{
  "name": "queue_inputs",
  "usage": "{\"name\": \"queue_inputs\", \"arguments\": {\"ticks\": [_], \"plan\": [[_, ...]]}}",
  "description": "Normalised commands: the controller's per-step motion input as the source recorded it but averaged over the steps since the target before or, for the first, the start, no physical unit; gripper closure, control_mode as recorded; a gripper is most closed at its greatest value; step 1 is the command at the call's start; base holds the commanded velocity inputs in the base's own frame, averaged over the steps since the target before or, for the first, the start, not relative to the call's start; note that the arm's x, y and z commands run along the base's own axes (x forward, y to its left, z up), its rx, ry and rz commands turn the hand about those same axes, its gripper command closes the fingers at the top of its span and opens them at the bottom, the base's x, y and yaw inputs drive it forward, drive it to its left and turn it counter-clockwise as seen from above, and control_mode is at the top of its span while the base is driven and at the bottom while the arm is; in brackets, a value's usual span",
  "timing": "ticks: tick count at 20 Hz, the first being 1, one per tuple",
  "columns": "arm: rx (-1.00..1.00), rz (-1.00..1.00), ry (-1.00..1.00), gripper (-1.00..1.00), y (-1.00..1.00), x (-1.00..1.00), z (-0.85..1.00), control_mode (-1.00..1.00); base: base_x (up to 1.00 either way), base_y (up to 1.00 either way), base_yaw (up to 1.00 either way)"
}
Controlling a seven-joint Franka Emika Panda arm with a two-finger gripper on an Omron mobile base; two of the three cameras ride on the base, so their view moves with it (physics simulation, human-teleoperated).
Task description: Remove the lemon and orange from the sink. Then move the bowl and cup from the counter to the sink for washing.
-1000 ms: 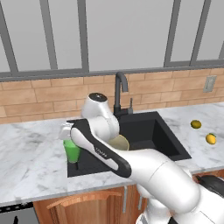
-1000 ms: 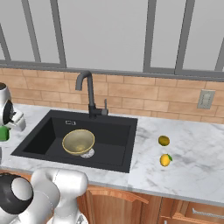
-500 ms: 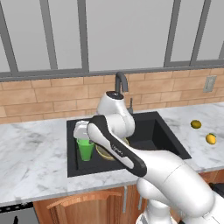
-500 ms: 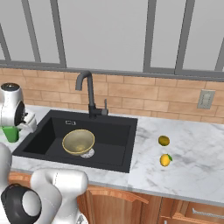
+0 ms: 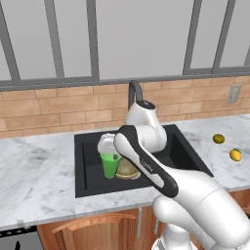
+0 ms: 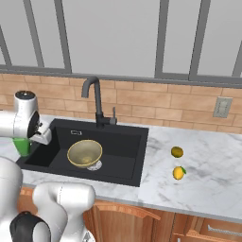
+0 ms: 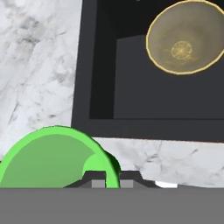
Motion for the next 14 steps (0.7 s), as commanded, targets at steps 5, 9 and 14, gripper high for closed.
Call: {"name": "queue_inputs", "arguments": {"ticks": [5,9,14], "plan": [[0.00,0.02,0.00,1.00,-0.46,0.00,0.00,-1.00,0.00,0.00,0.00],[0.00,0.01,0.00,1.00,-0.44,0.00,0.00,-1.00,0.00,0.00,0.00],[0.00,0.00,0.00,1.00,-0.46,0.00,0.00,-1.00,0.00,0.00,0.00]]}}
